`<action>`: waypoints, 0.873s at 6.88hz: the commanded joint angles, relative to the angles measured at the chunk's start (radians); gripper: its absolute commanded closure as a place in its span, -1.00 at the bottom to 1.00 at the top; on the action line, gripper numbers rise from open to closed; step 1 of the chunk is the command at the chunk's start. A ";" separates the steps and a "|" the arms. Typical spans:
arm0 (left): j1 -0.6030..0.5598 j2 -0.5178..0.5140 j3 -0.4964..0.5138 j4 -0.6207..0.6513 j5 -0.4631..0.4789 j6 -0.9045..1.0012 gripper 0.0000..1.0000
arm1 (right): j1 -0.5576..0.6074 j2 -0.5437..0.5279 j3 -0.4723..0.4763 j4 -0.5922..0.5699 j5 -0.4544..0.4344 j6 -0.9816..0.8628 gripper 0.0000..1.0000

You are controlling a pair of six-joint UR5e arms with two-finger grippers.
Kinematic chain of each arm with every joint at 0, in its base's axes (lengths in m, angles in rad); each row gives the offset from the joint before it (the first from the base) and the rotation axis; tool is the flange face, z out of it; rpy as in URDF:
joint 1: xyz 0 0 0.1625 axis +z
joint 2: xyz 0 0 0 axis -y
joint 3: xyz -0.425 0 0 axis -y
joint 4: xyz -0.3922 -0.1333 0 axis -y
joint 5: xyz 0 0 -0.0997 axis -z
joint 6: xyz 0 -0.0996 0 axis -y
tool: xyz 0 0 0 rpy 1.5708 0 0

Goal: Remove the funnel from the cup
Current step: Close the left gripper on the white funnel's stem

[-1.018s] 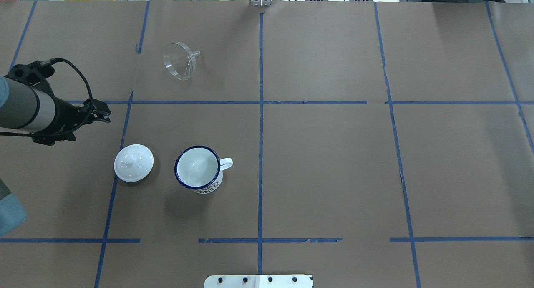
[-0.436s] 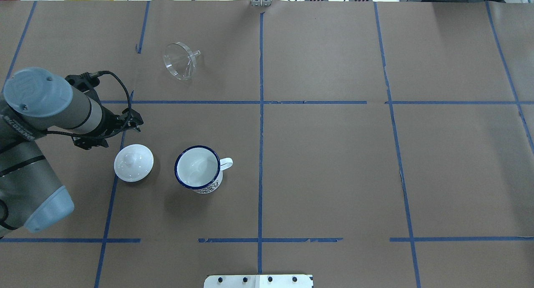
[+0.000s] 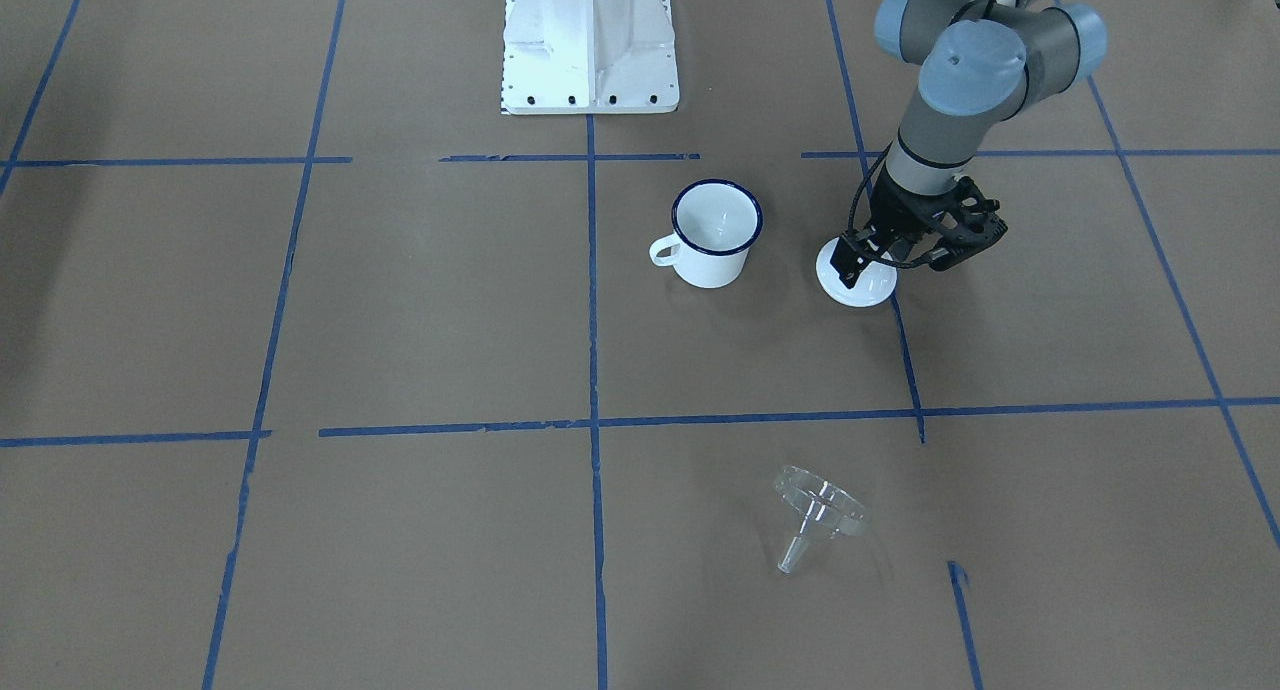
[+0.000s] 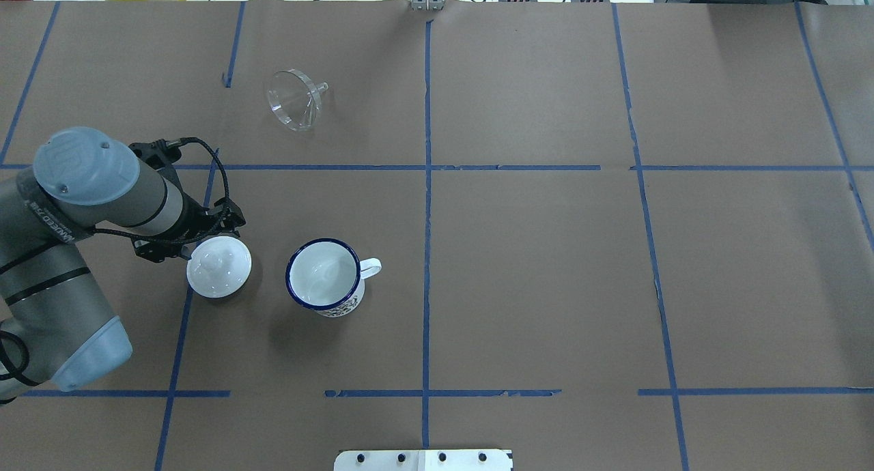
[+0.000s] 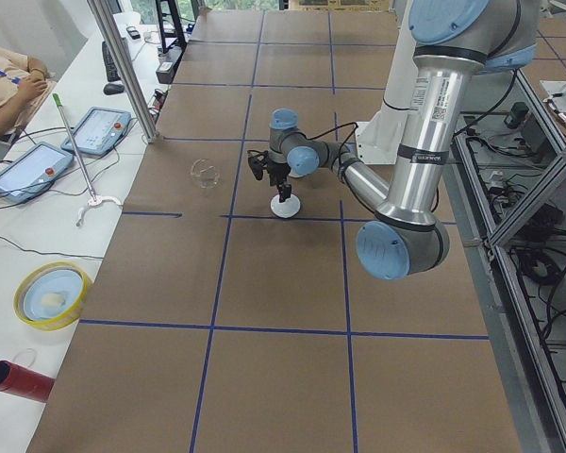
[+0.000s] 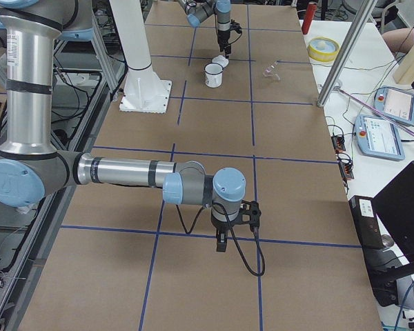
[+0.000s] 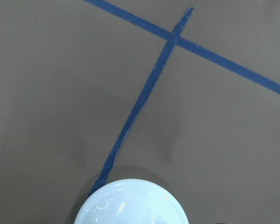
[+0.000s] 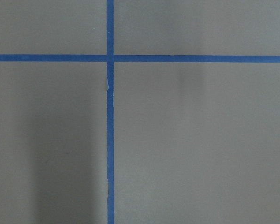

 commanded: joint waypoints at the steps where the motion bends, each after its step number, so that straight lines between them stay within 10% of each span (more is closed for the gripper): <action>1: 0.002 0.003 0.011 0.000 -0.015 0.001 -0.57 | 0.000 0.000 0.000 0.000 0.000 0.000 -1.00; 6: 0.009 0.046 0.006 -0.014 -0.017 0.004 -0.37 | 0.000 0.000 0.000 0.000 0.000 0.000 -1.00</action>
